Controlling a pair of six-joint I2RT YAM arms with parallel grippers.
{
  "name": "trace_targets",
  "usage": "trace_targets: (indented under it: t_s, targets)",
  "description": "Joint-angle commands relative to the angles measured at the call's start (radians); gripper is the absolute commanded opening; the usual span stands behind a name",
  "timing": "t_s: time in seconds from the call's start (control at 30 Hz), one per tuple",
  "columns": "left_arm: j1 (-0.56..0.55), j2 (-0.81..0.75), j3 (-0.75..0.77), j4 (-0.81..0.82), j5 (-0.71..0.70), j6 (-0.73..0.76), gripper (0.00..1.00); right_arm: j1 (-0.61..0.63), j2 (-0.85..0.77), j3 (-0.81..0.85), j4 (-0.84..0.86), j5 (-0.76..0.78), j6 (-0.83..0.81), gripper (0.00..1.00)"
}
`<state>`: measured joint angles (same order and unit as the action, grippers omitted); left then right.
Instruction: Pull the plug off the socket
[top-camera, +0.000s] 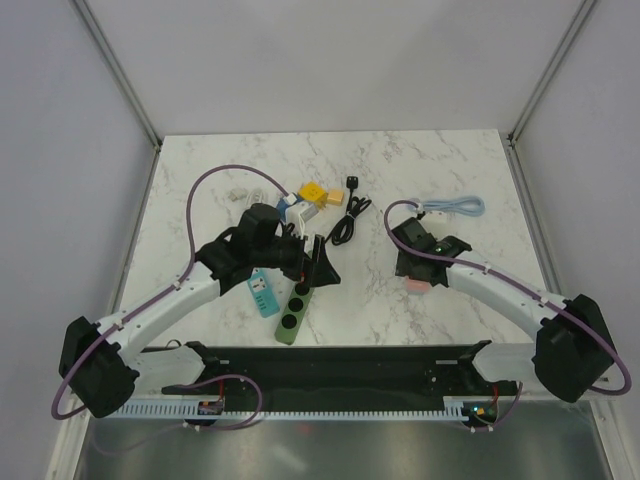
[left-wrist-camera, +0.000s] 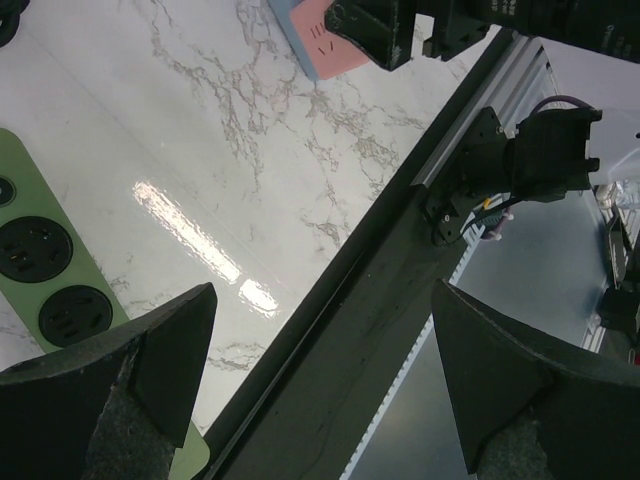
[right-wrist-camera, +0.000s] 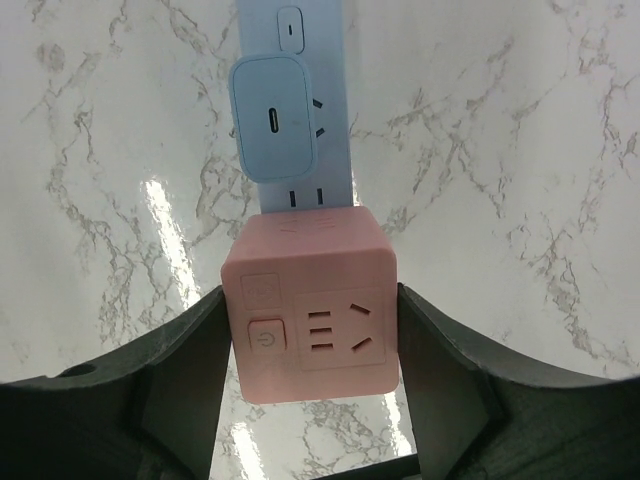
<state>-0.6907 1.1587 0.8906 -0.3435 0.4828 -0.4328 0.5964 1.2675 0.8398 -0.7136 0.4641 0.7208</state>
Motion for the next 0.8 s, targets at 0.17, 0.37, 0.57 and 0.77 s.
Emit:
trace_targets:
  t_s: [0.17,0.37,0.57,0.77]
  targets:
    - [0.0,-0.034,0.013,0.04,0.043,-0.046,0.95,0.094,0.064,0.039,0.042,-0.03,0.184,0.18]
    - [-0.004,-0.022,0.01,0.038,0.034,-0.06,0.95,0.094,0.036,0.056,0.046,-0.001,0.126,0.73]
    - [-0.046,0.016,0.053,0.028,-0.022,-0.058,0.95,0.088,0.006,0.094,0.037,0.005,0.04,0.98]
    - [-0.139,0.064,0.105,0.02,-0.121,-0.06,0.95,-0.016,-0.042,0.146,0.014,0.082,-0.066,0.98]
